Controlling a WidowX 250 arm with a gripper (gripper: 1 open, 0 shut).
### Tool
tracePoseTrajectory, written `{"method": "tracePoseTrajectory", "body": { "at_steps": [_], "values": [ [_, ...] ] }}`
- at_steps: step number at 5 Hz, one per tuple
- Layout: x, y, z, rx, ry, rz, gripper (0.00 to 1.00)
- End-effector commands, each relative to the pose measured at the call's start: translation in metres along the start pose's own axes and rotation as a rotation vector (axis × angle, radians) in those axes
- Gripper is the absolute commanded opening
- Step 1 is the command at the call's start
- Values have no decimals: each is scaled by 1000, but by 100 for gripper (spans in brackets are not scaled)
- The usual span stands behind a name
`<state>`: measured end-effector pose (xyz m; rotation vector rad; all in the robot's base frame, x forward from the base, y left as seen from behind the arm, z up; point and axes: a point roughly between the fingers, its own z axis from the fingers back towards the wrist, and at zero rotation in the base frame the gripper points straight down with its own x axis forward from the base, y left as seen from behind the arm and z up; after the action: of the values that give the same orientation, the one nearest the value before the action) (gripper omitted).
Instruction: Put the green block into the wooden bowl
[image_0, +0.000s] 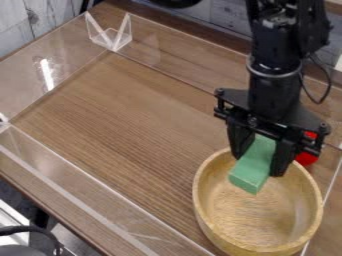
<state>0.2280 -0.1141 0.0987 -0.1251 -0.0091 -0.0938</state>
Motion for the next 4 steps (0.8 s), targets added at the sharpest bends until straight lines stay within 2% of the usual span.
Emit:
{"method": "tracePoseTrajectory", "body": {
  "at_steps": [1, 4],
  "values": [
    [1, -3, 11, -5, -58, -16, 0],
    [0, 1, 1, 22, -58, -15, 0]
  ]
}}
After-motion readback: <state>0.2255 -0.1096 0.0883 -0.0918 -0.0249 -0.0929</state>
